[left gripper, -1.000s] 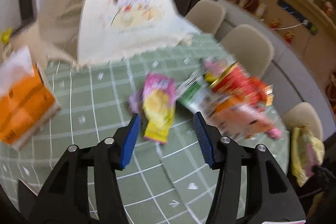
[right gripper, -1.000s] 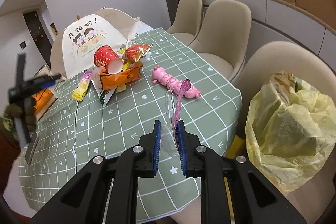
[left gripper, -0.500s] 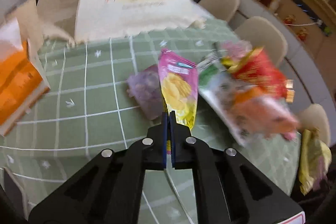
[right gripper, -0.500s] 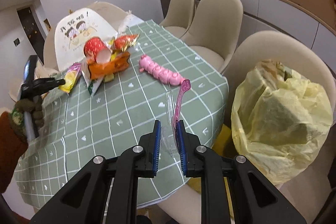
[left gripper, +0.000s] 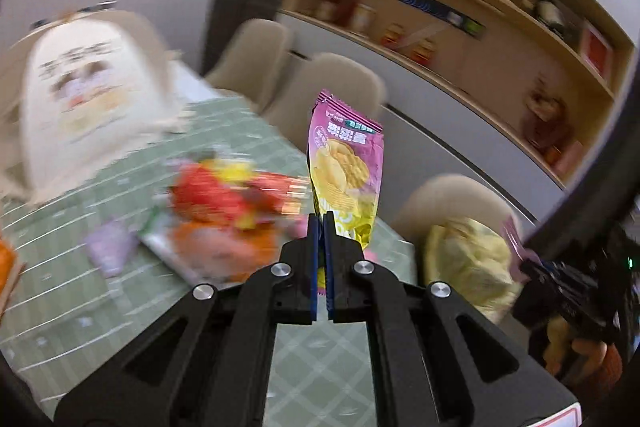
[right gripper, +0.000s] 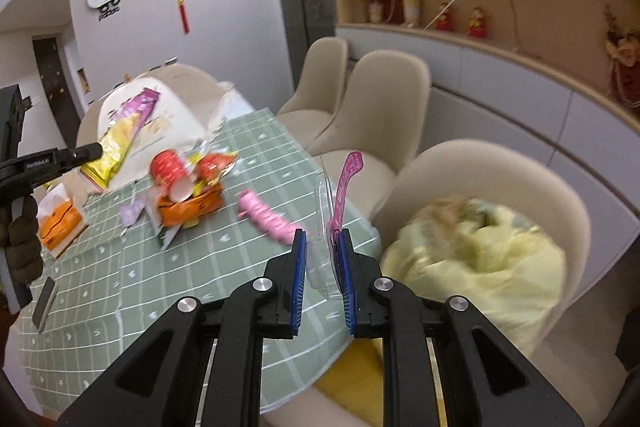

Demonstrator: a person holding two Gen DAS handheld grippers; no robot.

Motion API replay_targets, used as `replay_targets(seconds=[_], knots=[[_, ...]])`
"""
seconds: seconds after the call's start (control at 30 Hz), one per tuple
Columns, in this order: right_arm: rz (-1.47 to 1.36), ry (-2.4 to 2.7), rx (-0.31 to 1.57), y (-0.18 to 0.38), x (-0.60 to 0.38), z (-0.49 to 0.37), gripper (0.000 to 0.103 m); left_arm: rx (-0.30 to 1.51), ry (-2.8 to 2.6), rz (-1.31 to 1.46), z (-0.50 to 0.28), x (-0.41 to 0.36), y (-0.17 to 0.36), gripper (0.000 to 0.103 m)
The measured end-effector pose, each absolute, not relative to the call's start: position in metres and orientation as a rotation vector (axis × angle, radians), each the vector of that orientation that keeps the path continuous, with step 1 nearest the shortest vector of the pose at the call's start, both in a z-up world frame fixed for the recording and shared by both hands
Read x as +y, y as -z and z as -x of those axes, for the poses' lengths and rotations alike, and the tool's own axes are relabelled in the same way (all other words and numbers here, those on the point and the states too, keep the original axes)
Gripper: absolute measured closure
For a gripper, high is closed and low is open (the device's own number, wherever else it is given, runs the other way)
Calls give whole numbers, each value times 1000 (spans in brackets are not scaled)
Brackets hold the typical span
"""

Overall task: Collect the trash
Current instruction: 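Carry the chip bag and watch in both grippers over the yellow trash bag, then open the left gripper to drop the chip bag into the trash bag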

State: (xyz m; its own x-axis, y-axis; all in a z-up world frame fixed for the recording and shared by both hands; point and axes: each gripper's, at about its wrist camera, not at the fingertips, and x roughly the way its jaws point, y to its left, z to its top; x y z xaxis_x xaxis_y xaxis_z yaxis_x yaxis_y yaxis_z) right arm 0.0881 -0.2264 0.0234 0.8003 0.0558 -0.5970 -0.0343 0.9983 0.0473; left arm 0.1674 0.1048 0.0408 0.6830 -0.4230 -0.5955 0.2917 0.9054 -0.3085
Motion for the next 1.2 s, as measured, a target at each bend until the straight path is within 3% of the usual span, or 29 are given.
replay_targets(seconds=[0.33,0.57,0.97,1.1,1.17,1.2], knots=[[-45,128,616,-39,-342,-73,86,877,701,21,-207,-108,-9,100],[-97,214,625,-27,-420,-73,86,963,733,-107,-222,-210,30,100],[-180,171,668,-1,-471,-111,86,1249,717,-137,-252,-269,86,100],[-215,109,688,6,-467,-128,86,1260,726,-144,-248,-269,89,99],[-224,52,712,12,-459,-140,86,1254,729,-123,-248,-265,87,95],[-222,32,721,14,-454,-145,86,1248,726,-111,-249,-262,85,88]])
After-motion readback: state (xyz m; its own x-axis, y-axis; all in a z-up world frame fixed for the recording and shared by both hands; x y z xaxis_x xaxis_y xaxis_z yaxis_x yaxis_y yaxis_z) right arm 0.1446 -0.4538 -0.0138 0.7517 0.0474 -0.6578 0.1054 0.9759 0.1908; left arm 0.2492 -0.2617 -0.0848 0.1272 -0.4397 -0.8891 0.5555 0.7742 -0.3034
